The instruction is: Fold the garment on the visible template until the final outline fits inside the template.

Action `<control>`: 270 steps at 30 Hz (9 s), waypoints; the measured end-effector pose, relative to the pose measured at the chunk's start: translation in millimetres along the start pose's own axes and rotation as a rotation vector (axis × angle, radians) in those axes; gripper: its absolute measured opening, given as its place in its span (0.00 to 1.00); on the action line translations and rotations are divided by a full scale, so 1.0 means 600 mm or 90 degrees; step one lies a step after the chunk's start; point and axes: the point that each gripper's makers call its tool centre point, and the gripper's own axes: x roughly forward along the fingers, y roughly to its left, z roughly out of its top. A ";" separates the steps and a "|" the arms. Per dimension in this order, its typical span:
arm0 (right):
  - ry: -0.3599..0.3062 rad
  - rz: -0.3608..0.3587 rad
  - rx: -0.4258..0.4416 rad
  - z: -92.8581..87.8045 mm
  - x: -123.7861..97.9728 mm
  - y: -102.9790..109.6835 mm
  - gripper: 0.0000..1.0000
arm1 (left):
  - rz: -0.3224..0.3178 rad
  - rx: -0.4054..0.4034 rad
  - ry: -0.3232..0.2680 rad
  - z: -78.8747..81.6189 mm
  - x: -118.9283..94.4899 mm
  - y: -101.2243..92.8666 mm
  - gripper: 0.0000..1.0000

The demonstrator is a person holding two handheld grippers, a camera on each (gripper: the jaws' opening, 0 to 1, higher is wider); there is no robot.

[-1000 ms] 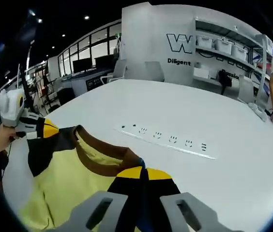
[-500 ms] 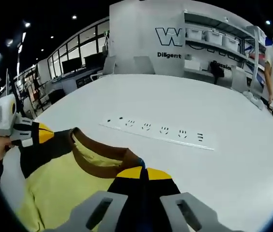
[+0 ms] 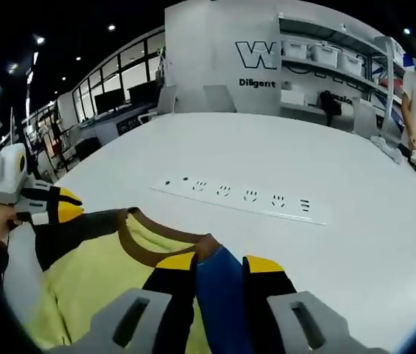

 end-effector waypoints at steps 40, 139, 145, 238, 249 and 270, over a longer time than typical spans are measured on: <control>0.028 0.064 0.059 -0.108 -0.214 0.079 0.99 | -0.130 -0.039 -0.025 -0.010 -0.216 -0.189 0.98; 0.193 -0.071 0.152 -0.349 -0.399 0.068 0.00 | -0.127 -0.155 0.197 -0.279 -0.378 -0.214 0.43; 0.117 -0.017 0.125 -0.261 -0.395 0.124 0.00 | -0.193 -0.154 0.118 -0.227 -0.384 -0.246 0.43; 0.092 -0.105 0.119 -0.252 -0.229 0.073 0.00 | -0.143 -0.265 -0.007 -0.138 -0.285 -0.226 0.00; 0.045 -0.205 0.038 -0.195 -0.280 0.009 0.00 | -0.194 -0.217 -0.051 -0.112 -0.294 -0.265 0.00; -0.049 -0.048 -0.165 -0.079 -0.235 0.149 0.00 | -0.271 -0.197 -0.026 -0.120 -0.305 -0.331 0.00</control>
